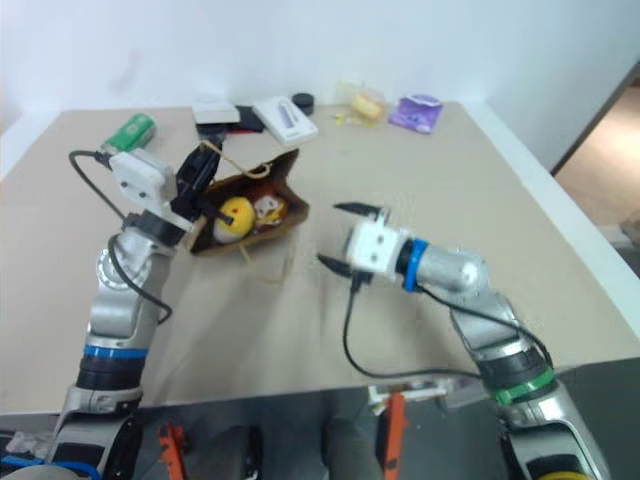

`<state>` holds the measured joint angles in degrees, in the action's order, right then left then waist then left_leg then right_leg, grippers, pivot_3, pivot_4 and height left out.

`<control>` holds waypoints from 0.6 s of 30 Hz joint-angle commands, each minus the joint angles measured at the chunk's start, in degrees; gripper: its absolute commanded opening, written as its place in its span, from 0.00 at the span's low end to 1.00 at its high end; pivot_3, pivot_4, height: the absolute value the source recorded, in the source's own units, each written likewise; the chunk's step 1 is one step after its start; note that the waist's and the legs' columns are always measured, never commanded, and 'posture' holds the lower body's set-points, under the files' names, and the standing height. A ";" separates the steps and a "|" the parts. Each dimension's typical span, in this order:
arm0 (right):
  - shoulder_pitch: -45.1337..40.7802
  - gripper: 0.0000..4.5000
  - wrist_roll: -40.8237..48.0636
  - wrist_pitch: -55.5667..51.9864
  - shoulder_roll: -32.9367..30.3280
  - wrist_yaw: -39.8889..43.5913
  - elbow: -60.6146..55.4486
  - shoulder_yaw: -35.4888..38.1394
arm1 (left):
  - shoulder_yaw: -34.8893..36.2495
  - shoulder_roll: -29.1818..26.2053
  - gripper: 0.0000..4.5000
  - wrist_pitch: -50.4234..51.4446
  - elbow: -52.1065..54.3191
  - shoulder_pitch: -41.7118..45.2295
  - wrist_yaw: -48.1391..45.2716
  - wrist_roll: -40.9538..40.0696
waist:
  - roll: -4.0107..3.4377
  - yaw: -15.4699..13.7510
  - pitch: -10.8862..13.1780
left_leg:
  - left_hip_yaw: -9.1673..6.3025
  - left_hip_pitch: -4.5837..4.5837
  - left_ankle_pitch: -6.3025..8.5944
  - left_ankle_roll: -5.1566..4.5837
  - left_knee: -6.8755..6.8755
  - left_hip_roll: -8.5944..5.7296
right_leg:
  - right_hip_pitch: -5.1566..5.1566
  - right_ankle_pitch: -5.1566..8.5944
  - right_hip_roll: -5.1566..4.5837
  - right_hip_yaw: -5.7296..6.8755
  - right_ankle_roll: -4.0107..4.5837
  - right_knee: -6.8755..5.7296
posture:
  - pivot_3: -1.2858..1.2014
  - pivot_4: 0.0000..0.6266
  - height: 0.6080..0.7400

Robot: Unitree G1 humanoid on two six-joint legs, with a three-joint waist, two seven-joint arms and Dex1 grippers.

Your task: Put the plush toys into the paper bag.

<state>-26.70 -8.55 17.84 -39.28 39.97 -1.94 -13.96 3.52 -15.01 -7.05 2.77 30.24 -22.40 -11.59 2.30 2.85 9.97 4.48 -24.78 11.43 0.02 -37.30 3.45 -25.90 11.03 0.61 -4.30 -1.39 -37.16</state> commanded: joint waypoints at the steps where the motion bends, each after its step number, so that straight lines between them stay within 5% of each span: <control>1: -0.66 0.99 -9.04 15.38 0.18 -6.77 3.20 -1.23 | 0.69 -0.16 0.00 -1.02 0.86 1.61 -0.18 -0.62 | 0.00 0.00 0.00 | 0.00 0.04 -0.01 0.01 0.00 0.00 | 0.00 -0.01 0.01 0.00 0.01 -0.03 | 0.52 0.24 1.00; 13: -9.18 0.99 -23.24 23.82 10.61 -19.83 12.39 -5.39 | 0.89 -0.18 0.00 -0.96 0.56 2.22 -0.29 -0.35 | 0.02 -0.28 0.00 | -0.01 0.18 -0.28 0.36 -0.10 -0.03 | 0.27 -0.10 -0.06 -0.04 0.21 -0.02 | 0.52 0.24 1.00; 16: -10.19 0.81 -22.91 24.94 10.51 -21.79 12.58 -4.22 | 1.04 -0.25 0.00 -0.93 0.60 2.29 -0.12 -0.29 | 0.03 -0.27 0.00 | -0.01 0.18 -0.28 0.36 -0.11 -0.08 | 0.32 -0.10 -0.11 -0.04 0.18 0.02 | 0.52 0.24 1.00; 18: -10.45 0.58 -21.98 25.05 10.15 -22.38 12.03 -3.42 | 1.09 -0.24 0.00 -0.92 0.62 2.21 -0.03 -0.25 | 0.03 -0.27 0.00 | -0.02 0.19 -0.27 0.36 -0.10 -0.07 | 0.32 -0.10 -0.10 -0.04 0.18 0.03 | 0.52 0.24 1.00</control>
<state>-35.57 -31.87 42.06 -28.65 19.17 11.52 -20.02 3.58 -14.87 -7.13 2.59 30.90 -22.89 -11.61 2.33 2.58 9.98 4.45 -24.57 11.16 0.38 -37.39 3.39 -25.57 10.94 0.53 -4.35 -1.20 -37.14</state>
